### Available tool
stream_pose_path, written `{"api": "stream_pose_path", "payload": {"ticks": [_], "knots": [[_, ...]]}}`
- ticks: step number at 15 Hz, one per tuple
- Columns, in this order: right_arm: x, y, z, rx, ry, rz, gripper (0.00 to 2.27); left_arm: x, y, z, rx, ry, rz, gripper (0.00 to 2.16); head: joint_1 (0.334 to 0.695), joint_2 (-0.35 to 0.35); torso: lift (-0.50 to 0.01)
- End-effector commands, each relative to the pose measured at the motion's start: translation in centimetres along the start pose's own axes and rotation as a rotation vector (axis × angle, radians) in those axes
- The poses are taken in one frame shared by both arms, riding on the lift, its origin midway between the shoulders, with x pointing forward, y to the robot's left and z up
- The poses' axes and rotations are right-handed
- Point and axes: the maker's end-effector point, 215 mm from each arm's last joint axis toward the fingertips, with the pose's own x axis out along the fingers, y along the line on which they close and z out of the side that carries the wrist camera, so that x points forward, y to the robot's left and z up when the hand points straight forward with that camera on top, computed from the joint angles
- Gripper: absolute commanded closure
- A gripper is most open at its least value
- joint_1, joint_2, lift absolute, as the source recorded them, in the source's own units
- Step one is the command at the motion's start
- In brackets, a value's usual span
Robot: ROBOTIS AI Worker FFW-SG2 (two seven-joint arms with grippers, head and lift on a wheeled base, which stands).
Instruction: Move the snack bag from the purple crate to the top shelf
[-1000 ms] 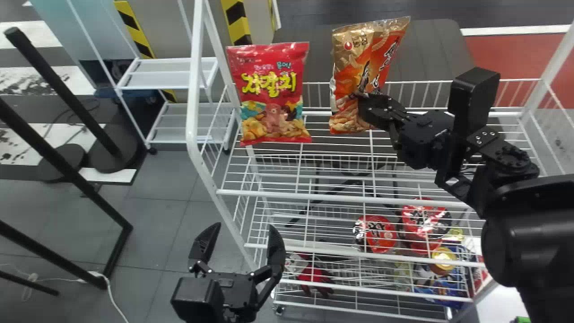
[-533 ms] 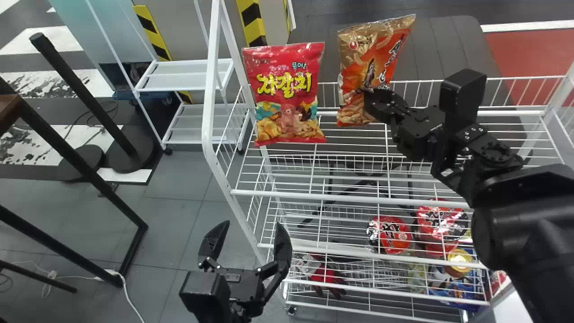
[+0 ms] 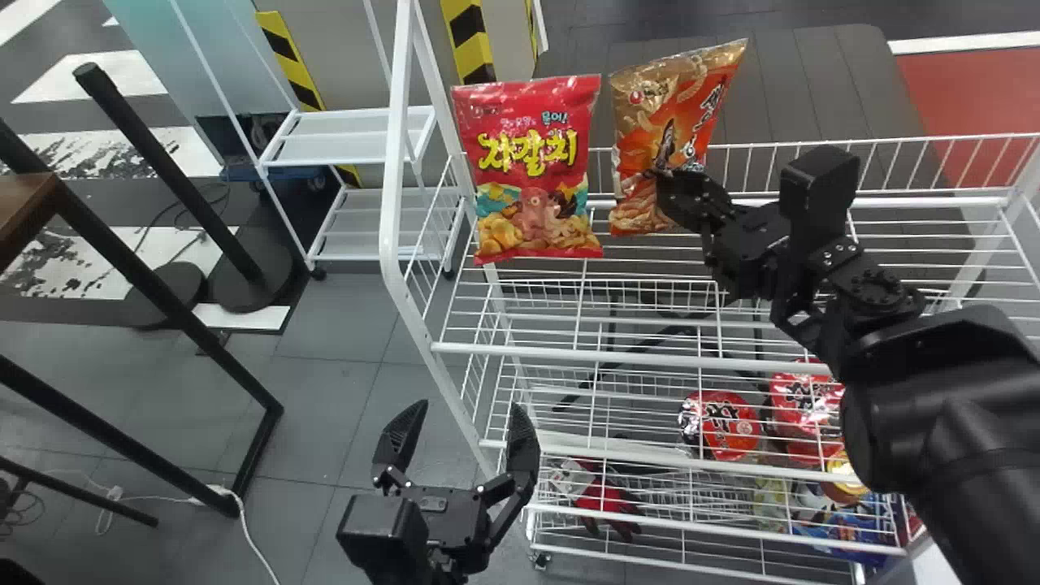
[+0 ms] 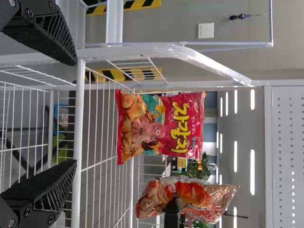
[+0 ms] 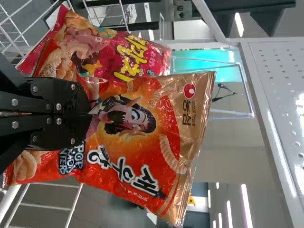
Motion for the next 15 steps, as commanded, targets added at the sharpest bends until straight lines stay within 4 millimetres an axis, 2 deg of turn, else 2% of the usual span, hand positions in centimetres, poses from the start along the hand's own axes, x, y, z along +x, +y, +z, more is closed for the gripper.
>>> {"api": "stream_pose_path", "payload": {"ticks": [1, 4, 7, 10, 11, 14, 15], "knots": [[0.4, 0.3, 0.1, 0.011, -0.018, 0.002, 1.53, 0.0, 0.2, -0.1, 0.0, -0.004, 0.003, 0.08, 0.695, 0.234, 0.001], [0.4, 0.3, 0.0, 0.018, -0.017, -0.002, 1.53, 0.0, 0.1, 0.1, -0.003, -0.01, 0.003, 0.07, 0.695, 0.236, 0.001], [0.2, -0.2, -1.1, 0.019, 0.004, -0.033, 1.53, -0.1, 0.1, -0.1, -0.002, -0.008, 0.002, 0.07, 0.695, 0.235, 0.001], [0.3, 0.5, -2.2, 0.007, 0.024, -0.05, 1.53, -0.2, 0.2, 0.2, -0.006, -0.022, 0.003, 0.07, 0.695, 0.229, 0.001], [0.5, 1.3, -2.2, 0.002, 0.025, -0.037, 1.53, -0.2, 0.2, 0.3, -0.007, -0.026, 0.003, 0.07, 0.695, 0.233, 0.001], [0.7, 1.5, -3.7, 0.001, 0.052, -0.049, 1.53, -0.3, 0.2, 0.4, -0.009, -0.033, 0.003, 0.07, 0.695, 0.242, 0.001], [0.8, 1.3, -3.4, -0.012, 0.039, -0.06, 1.52, -0.3, 0.2, 0.3, -0.009, -0.032, 0.003, 0.07, 0.695, 0.245, 0.001]]}}
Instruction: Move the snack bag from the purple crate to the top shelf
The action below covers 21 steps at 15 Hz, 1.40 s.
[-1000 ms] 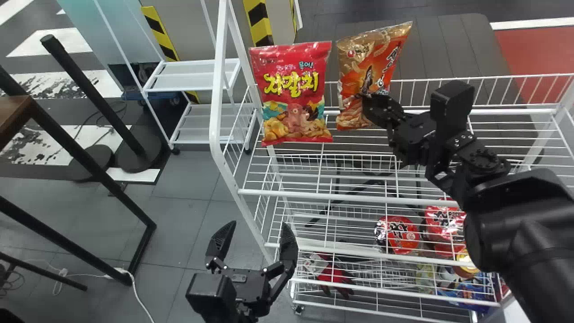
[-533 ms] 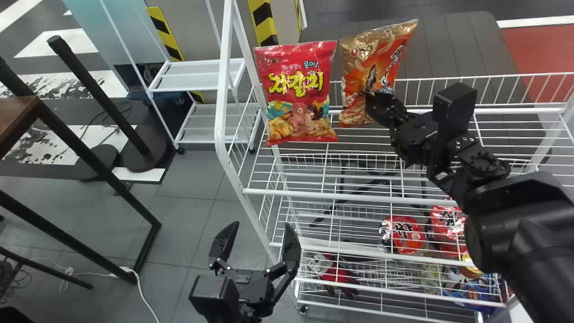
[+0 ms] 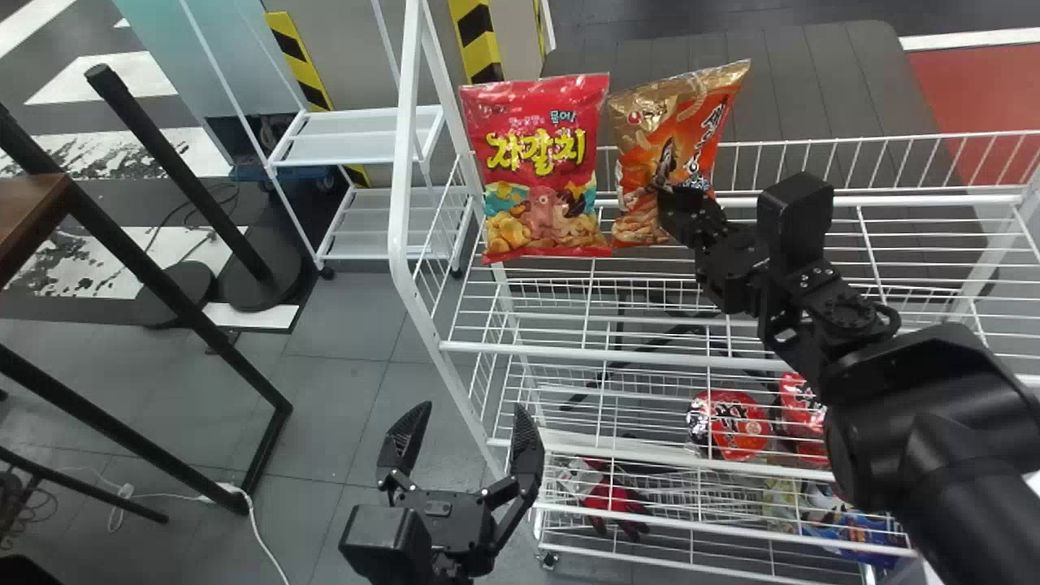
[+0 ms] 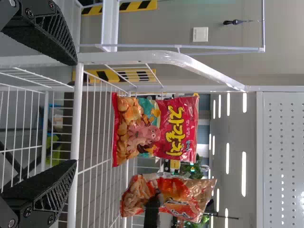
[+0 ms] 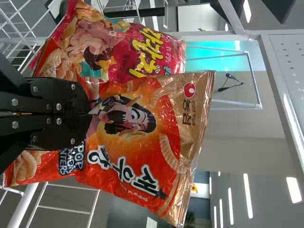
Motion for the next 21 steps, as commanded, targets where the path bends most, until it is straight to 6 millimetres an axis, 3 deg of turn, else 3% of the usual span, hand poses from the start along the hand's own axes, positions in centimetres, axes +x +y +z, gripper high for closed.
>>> {"api": "stream_pose_path", "payload": {"ticks": [1, 8, 11, 15, 21], "knots": [[0.3, 0.5, -0.3, -0.007, -0.011, -0.001, 1.52, 0.0, 0.0, 0.0, -0.001, -0.003, 0.001, 0.07, 0.695, 0.247, 0.001], [0.2, -0.8, -0.2, -0.021, -0.033, -0.057, 1.47, 0.1, 0.0, 0.1, -0.002, -0.006, 0.002, 0.07, 0.695, 0.239, 0.001], [0.3, -1.4, 0.0, -0.047, -0.044, -0.093, 1.3, 0.1, 0.0, 0.2, -0.001, -0.009, 0.0, 0.07, 0.695, 0.233, 0.001], [0.7, -2.6, -0.8, -0.056, -0.023, -0.122, 1.28, 0.0, 0.0, 0.0, -0.001, -0.01, 0.0, 0.07, 0.695, 0.224, 0.001], [0.7, -2.6, -1.3, -0.05, -0.014, -0.121, 1.18, -0.1, -0.2, 0.0, 0.0, -0.01, -0.003, 0.07, 0.695, 0.214, 0.001]]}}
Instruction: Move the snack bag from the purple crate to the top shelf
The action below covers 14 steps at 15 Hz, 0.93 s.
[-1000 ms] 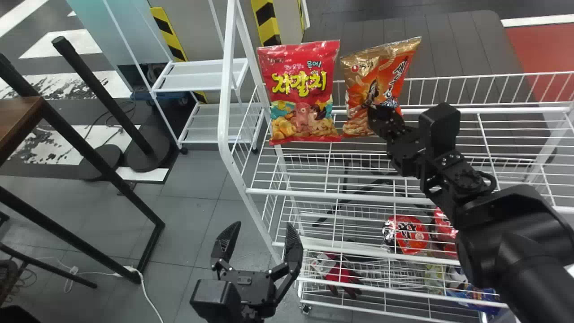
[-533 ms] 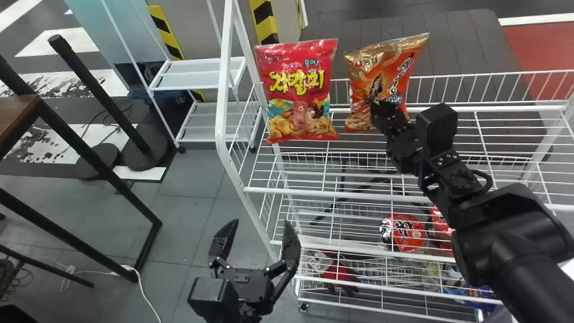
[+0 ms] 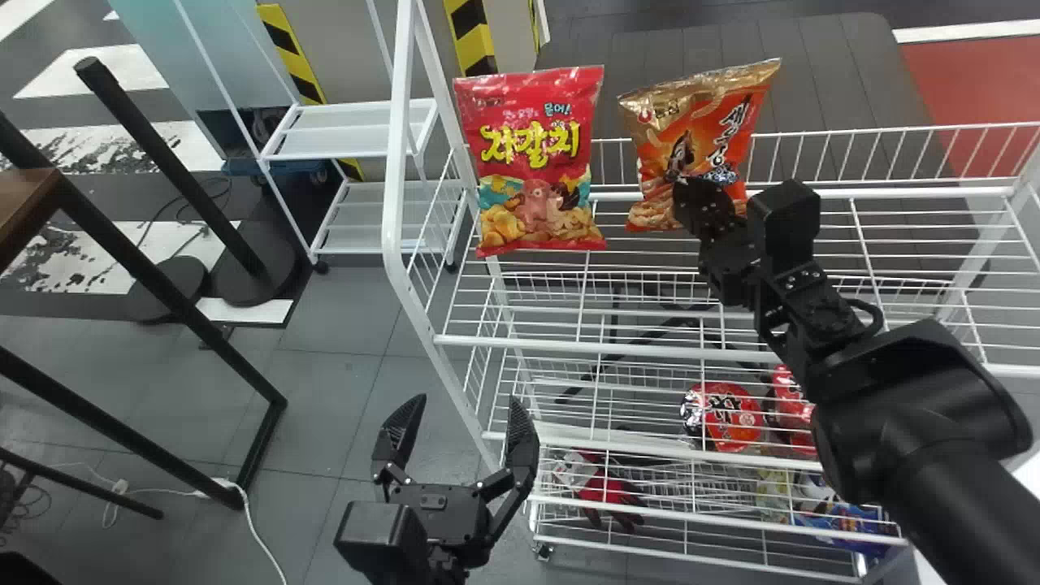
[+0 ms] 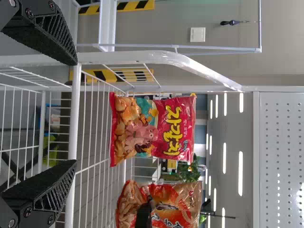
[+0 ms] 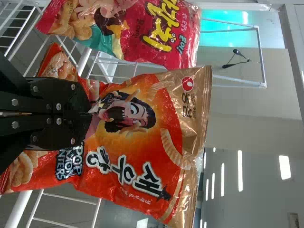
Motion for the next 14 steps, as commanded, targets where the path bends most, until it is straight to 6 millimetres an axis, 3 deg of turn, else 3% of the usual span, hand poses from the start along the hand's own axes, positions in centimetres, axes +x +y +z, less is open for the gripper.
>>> {"api": "stream_pose_path", "payload": {"ticks": [1, 2, 4, 6, 14], "knots": [[0.1, 0.6, 0.1, 0.002, -0.001, 0.009, 1.11, 0.0, -0.1, 0.0, 0.0, 0.0, -0.003, 0.07, 0.695, 0.214, 0.001], [0.1, 0.7, 0.0, 0.002, 0.002, 0.01, 0.92, 0.0, -0.1, 0.0, 0.0, 0.0, -0.003, 0.07, 0.695, 0.215, 0.001], [0.1, 1.0, -0.2, 0.006, 0.008, 0.017, 0.89, 0.0, -0.1, 0.0, 0.0, 0.0, -0.003, 0.07, 0.695, 0.216, 0.001], [0.1, 1.5, -0.2, 0.008, 0.008, 0.028, 0.51, 0.0, -0.2, 0.1, 0.002, -0.002, -0.003, 0.07, 0.695, 0.219, 0.001], [-0.3, 1.9, -0.1, 0.025, -0.008, 0.031, 0.35, 0.0, -0.3, -0.2, 0.003, 0.002, -0.003, 0.07, 0.695, 0.226, 0.001]]}}
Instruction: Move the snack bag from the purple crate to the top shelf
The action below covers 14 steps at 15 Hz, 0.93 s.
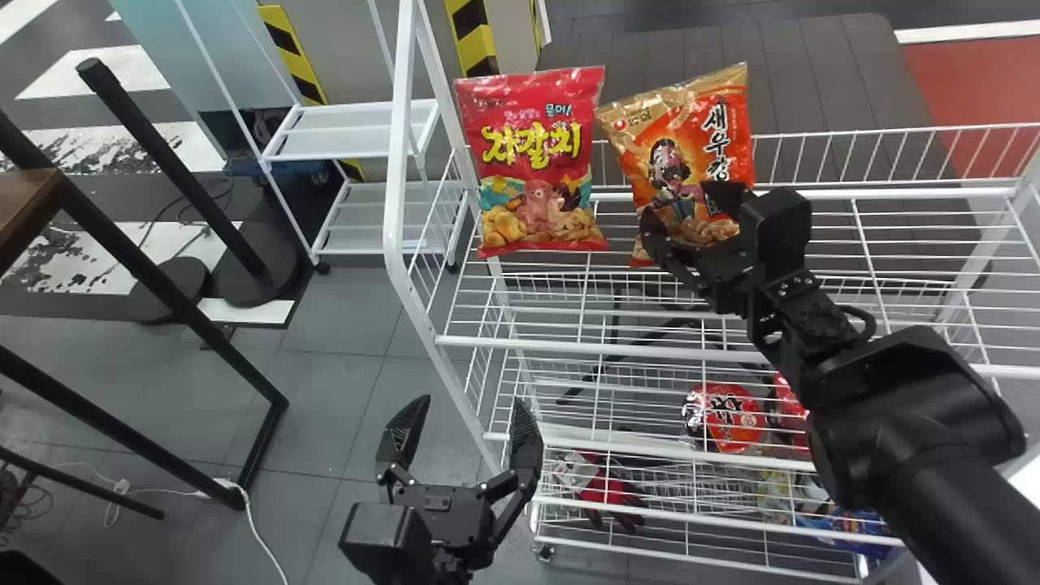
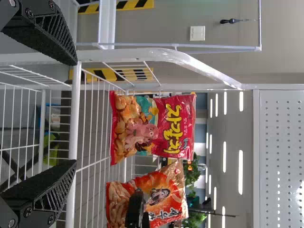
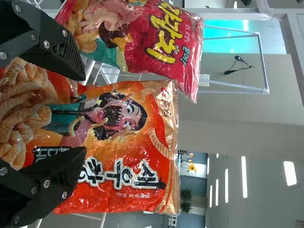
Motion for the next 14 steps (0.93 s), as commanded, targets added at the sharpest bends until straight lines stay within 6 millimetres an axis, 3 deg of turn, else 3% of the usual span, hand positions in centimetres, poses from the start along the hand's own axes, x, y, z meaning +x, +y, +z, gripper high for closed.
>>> {"api": "stream_pose_path", "payload": {"ticks": [1, 4, 14], "knots": [[-0.2, 0.5, 0.6, 0.008, -0.026, 0.003, 0.26, 0.1, 0.0, -0.2, 0.001, 0.003, 0.001, 0.07, 0.695, 0.226, 0.001], [-0.5, 1.1, 2.4, 0.004, -0.092, 0.021, 0.12, 0.3, 0.1, -0.4, 0.003, 0.004, 0.002, 0.07, 0.695, 0.23, 0.001], [-0.4, 0.9, 3.2, 0.004, -0.107, 0.022, 0.12, 0.9, 0.0, -1.0, 0.009, 0.013, 0.0, 0.07, 0.695, 0.237, 0.001]]}}
